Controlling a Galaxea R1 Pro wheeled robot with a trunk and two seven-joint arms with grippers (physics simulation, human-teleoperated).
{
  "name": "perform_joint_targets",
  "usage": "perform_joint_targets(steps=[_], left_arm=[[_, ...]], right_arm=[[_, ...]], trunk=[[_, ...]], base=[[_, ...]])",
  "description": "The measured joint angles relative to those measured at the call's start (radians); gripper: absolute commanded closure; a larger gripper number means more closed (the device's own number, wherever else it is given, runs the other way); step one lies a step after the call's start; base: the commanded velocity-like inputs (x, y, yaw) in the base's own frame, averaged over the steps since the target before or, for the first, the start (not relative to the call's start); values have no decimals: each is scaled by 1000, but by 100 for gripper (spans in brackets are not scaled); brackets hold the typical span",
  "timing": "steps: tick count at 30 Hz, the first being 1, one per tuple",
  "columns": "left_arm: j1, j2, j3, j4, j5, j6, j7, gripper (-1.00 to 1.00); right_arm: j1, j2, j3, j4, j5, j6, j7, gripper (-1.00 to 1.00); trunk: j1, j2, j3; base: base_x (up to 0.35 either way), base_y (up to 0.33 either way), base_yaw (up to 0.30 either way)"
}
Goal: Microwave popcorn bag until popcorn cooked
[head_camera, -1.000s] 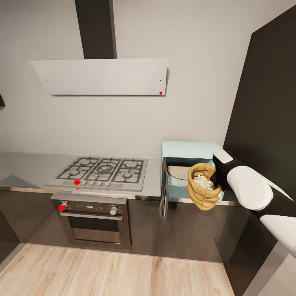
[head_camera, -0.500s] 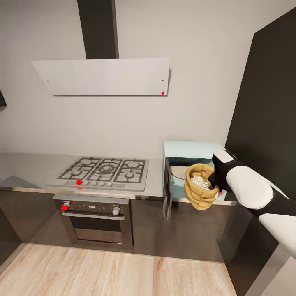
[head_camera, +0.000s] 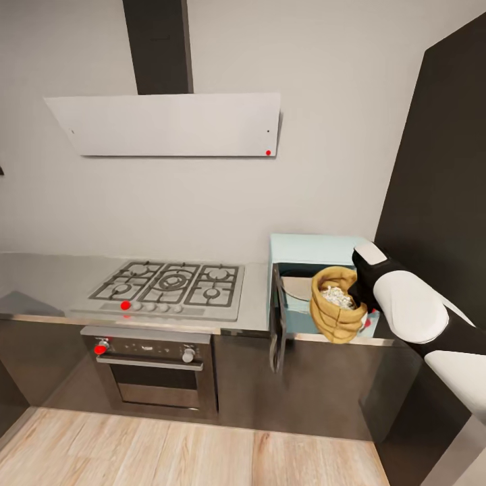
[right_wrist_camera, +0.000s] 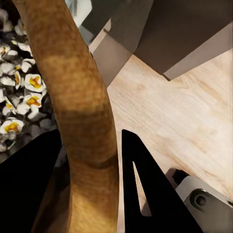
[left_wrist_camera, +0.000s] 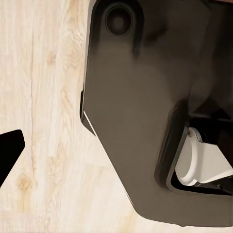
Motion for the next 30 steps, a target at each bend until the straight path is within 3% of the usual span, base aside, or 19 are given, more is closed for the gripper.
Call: perform_joint_targets(steps=[22, 30], left_arm=[[0, -1, 0, 0, 0, 3, 1, -100], [0, -28, 3, -6, 0, 9, 7, -100]], right_arm=[[0, 9, 0, -2, 1, 0, -3, 100], [0, 12, 0, -2, 1, 0, -3, 100]], trunk=[[0, 0, 0], [4, -7, -3]], base=[[32, 9, 0], [0, 0, 0]])
